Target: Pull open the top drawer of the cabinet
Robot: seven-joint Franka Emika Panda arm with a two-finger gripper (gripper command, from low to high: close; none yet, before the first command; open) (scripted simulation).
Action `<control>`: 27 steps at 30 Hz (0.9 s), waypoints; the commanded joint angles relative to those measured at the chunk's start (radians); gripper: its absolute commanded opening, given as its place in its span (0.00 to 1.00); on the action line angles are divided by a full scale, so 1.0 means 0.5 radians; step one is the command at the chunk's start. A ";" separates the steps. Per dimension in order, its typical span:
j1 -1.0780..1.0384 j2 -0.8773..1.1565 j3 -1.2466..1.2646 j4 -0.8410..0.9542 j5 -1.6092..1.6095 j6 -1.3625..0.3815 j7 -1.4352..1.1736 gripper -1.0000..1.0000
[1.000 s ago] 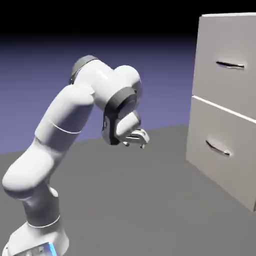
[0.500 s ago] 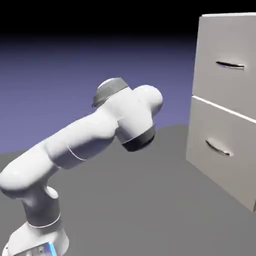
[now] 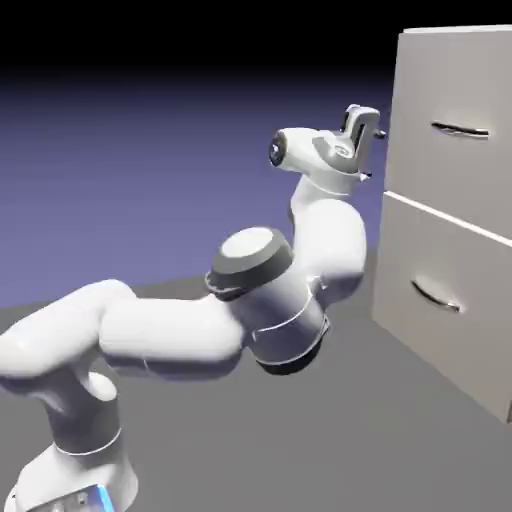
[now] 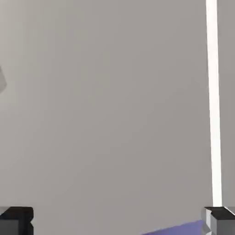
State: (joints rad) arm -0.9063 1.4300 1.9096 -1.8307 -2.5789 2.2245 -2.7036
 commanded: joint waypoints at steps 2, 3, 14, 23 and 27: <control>-0.046 0.101 0.096 0.049 -0.130 -0.041 -0.174 0.50; -0.070 0.152 0.145 0.074 -0.195 -0.062 -0.261 0.50; 0.181 0.138 0.109 0.530 -0.234 0.128 -0.371 0.00; -0.102 0.343 0.266 -0.122 -0.267 -0.219 -0.387 0.00; -0.229 0.424 0.325 -0.412 -0.252 -0.373 -0.387 0.00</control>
State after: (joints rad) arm -1.0209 1.6417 2.0722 -2.0369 -2.7079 2.0385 -2.8960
